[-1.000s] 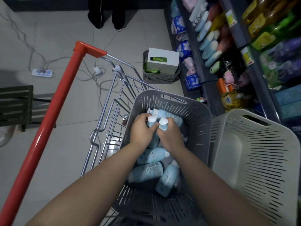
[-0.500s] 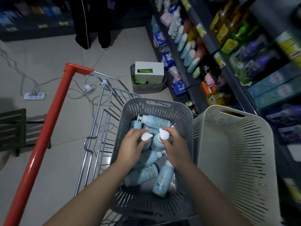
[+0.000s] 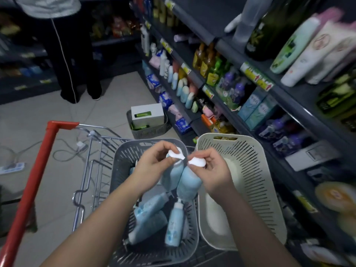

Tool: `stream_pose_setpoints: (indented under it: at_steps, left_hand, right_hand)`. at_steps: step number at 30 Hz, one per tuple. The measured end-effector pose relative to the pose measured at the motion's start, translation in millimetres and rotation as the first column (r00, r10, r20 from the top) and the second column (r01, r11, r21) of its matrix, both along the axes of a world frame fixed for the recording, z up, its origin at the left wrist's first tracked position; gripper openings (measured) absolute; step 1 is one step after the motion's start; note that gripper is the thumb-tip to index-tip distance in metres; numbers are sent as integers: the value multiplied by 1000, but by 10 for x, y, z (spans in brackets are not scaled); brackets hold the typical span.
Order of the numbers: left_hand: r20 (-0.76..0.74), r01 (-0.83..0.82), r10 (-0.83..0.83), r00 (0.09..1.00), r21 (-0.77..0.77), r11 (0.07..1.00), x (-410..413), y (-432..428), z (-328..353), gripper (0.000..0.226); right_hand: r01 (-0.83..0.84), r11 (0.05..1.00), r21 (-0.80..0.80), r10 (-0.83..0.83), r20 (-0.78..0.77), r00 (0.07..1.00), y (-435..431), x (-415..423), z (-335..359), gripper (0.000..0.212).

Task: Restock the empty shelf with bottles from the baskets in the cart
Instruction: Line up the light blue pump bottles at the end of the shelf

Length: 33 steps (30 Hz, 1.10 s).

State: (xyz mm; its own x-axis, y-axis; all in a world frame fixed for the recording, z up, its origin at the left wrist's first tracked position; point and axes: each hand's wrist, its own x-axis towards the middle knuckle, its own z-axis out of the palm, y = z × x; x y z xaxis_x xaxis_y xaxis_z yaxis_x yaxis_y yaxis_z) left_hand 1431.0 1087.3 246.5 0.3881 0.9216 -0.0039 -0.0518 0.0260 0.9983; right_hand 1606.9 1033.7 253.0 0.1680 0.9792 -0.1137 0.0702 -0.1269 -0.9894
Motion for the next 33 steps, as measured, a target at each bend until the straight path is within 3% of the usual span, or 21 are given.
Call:
stream_pose_setpoints:
  at_steps: [6, 12, 20, 26, 30, 33]
  left_hand:
    - [-6, 227, -227, 974, 63, 972, 505, 25, 643, 28]
    - [-39, 464, -464, 885, 143, 874, 1329, -339, 1175, 33]
    - [-47, 498, -508, 860, 294, 816, 2490, -1377, 1592, 37]
    - [-79, 550, -557, 827, 317, 773, 3166, -2115, 1828, 33]
    - [-45, 593, -612, 790, 313, 742, 3602, -2544, 1965, 32]
    - [-28, 675, -700, 714, 297, 676, 3932, -2811, 2039, 28]
  right_hand:
    - [82, 992, 101, -76, -60, 995, -306, 572, 681, 30]
    - [269, 943, 195, -254, -98, 962, -919, 1260, 1151, 32]
    - [436, 843, 315, -445, -46, 894, -2129, 2132, 1575, 30]
    - [499, 790, 356, -528, -18, 849, -3097, 2663, 1744, 45]
    - [547, 755, 362, -586, -1, 810, -3664, 2939, 1848, 36]
    - [566, 732, 379, -622, 32, 783, -4026, 3140, 1945, 28]
